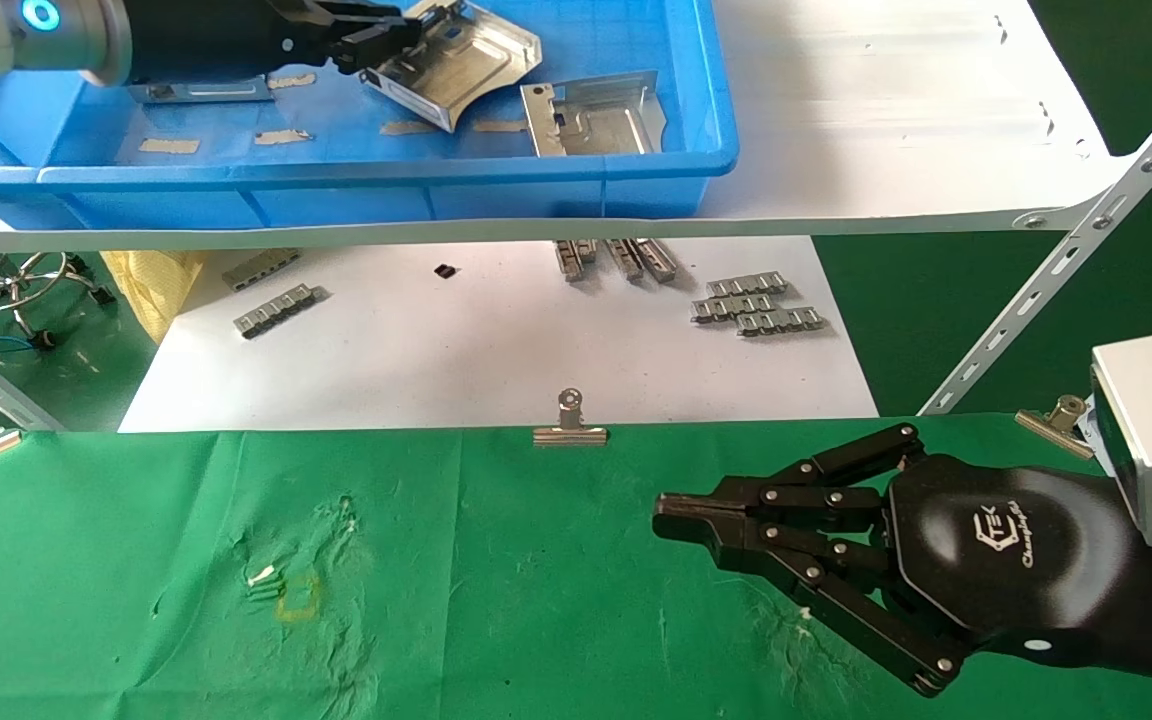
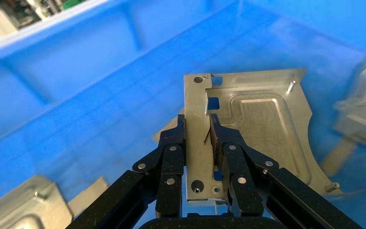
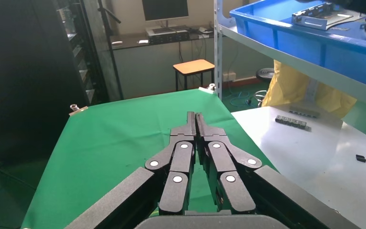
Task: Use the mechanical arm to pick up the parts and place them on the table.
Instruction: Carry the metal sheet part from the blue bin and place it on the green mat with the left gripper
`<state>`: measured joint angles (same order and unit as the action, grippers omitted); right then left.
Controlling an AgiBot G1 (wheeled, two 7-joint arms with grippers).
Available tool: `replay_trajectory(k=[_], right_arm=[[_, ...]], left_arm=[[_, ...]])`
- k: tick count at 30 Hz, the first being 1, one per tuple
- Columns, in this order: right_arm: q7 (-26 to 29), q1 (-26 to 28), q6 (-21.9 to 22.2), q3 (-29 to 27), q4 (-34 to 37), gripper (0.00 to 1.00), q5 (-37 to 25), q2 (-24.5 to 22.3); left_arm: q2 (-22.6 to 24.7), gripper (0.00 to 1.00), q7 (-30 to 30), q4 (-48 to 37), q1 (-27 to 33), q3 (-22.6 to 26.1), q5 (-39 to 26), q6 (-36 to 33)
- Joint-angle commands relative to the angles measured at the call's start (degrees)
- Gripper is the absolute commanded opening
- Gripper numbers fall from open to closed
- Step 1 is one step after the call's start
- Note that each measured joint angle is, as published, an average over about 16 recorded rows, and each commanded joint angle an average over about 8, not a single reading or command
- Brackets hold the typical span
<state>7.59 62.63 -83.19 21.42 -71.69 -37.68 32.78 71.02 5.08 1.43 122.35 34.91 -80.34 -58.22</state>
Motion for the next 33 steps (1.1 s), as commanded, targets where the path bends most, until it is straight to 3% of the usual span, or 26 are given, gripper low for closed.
replay_trajectory(k=[1, 15, 20, 26, 33], right_arm=[[0.0, 0.0, 0.0, 0.0, 0.0, 1.0, 0.0, 0.0], [0.0, 0.0, 0.0, 0.0, 0.0, 1.0, 0.0, 0.0], [0.0, 0.0, 0.0, 0.0, 0.0, 1.0, 0.0, 0.0], [0.0, 0.0, 0.0, 0.0, 0.0, 1.0, 0.0, 0.0], [0.0, 0.0, 0.0, 0.0, 0.0, 1.0, 0.0, 0.0]], left_arm=[[-0.4, 0.0, -0.4, 0.3, 0.3, -0.2, 0.2, -1.2], [-7.1, 0.0, -8.8, 3.6, 0.0, -3.8, 6.4, -28.0], [-9.4, 0.0, -12.0, 7.0, -2.4, -4.8, 9.5, -33.3], [-15.3, 0.0, -12.3, 22.9, -10.0, -2.8, 18.8, -34.3], [-27.0, 0.0, -11.2, 46.4, -19.6, 5.2, 32.3, -33.7]])
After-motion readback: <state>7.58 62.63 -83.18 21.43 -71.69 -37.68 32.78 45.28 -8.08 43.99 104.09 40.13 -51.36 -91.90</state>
